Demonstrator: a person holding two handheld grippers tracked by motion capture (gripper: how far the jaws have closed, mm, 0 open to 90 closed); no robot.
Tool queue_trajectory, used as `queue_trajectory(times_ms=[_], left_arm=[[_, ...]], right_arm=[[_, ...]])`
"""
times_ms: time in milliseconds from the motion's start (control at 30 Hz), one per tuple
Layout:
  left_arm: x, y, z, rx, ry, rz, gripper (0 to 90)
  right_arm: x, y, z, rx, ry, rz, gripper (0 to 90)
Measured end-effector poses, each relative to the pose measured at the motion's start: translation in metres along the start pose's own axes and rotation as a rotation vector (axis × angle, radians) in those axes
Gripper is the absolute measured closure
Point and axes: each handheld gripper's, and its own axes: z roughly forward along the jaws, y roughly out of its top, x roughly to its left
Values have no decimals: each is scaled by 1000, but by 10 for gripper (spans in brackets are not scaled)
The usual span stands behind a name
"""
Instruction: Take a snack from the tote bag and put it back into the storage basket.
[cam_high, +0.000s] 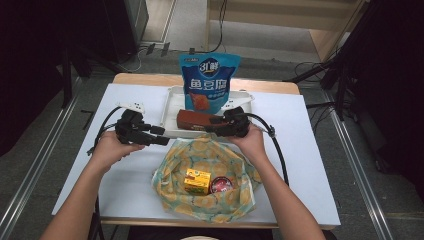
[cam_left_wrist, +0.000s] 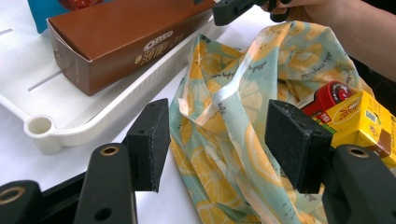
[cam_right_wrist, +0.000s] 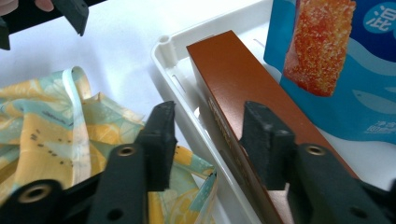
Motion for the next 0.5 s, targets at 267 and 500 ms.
queue_trajectory(times_ms=[267, 500], left_arm=[[-1, 0, 1, 4, 4, 4, 409], [0, 0, 0, 3, 7, 3, 409]], right_arm=[[7, -1, 5, 4, -7, -10, 827], [9, -2, 12, 11, 13, -14, 900]])
